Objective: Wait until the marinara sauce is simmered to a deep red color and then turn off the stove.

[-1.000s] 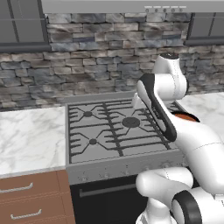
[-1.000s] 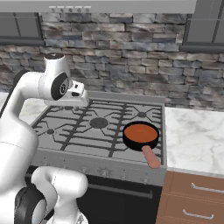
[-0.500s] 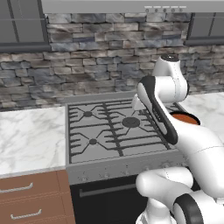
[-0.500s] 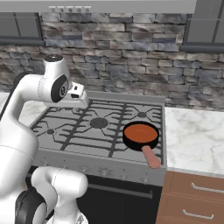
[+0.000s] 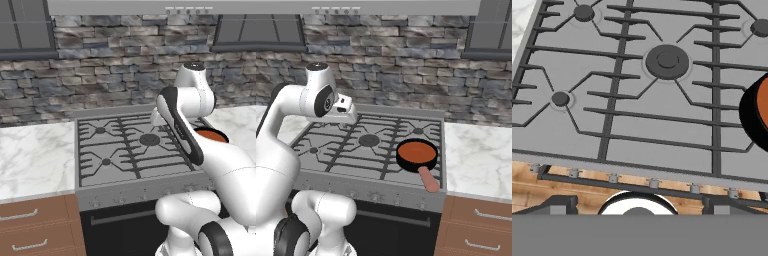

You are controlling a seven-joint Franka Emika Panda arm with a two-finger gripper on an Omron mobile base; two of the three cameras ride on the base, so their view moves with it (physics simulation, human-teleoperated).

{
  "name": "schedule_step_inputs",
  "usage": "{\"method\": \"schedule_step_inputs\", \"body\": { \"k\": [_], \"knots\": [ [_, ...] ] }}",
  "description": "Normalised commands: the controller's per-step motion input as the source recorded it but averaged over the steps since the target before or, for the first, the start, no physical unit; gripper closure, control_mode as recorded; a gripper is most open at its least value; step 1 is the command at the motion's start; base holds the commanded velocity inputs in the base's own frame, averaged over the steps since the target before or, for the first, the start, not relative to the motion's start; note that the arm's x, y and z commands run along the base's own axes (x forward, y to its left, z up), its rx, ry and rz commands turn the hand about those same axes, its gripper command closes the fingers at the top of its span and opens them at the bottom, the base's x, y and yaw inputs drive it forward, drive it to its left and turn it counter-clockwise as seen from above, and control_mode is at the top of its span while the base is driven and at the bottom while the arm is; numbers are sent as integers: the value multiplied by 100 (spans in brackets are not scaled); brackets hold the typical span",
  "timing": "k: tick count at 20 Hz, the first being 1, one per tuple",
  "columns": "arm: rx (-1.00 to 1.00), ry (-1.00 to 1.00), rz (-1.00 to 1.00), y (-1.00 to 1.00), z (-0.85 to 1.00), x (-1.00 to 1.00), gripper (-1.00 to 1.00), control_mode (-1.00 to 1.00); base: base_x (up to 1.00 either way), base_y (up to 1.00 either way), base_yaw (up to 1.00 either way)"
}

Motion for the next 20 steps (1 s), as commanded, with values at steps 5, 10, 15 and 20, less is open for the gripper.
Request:
{"method": "schedule_step_inputs", "body": {
  "k": [5,10,15,20],
  "knots": [
    [0,0,0,0,0,0,-100,-100,0,0,0],
    [0,0,0,0,0,0,-100,-100,0,0,0],
    [0,0,0,0,0,0,-100,-100,0,0,0],
    [0,0,0,0,0,0,-100,-100,0,0,0]
  ]
}}
